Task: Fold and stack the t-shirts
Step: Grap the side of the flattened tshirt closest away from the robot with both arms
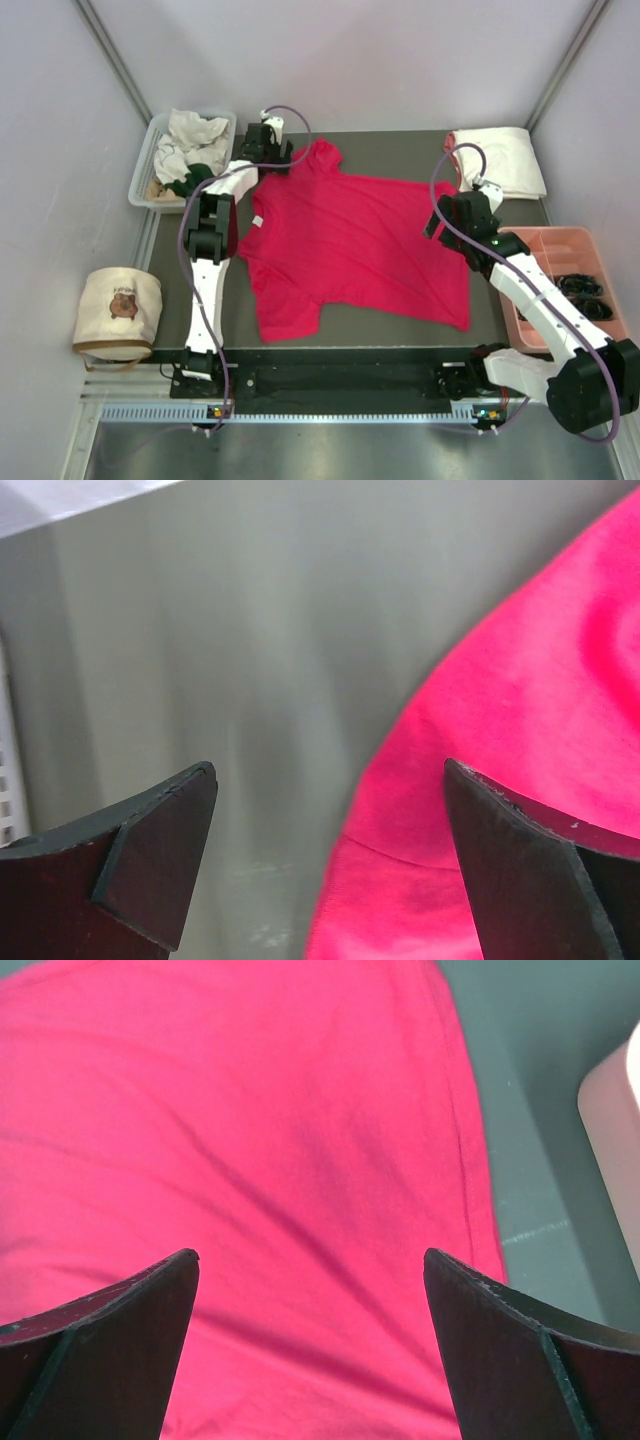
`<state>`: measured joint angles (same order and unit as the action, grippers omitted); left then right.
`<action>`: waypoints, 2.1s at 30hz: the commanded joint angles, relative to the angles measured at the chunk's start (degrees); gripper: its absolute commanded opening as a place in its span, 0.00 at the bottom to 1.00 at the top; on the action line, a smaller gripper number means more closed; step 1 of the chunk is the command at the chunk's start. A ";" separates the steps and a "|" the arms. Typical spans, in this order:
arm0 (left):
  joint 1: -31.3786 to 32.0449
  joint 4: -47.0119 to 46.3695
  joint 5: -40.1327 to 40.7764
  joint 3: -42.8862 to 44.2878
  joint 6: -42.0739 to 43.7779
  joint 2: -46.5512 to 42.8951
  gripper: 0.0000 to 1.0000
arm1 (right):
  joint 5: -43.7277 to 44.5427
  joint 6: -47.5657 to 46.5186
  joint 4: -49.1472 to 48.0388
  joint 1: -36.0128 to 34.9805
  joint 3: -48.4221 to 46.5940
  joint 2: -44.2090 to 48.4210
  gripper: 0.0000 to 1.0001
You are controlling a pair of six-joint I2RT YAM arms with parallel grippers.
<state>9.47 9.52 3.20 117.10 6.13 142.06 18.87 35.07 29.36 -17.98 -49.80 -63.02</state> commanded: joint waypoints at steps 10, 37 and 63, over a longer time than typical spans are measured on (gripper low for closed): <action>0.28 0.76 -6.28 -3.63 0.11 -2.67 0.84 | -0.77 0.44 -2.03 -0.04 1.11 -0.34 0.94; -0.68 1.73 0.22 4.18 -0.59 3.04 0.00 | -2.52 1.23 -3.17 -0.04 2.08 -2.63 0.94; -3.06 -6.26 -7.75 6.40 -14.38 -5.37 0.99 | -2.53 0.44 -2.21 0.05 3.22 -2.55 0.95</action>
<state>6.33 7.77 3.03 124.53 -0.19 147.35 16.16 35.94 28.36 -17.98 -47.48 -68.38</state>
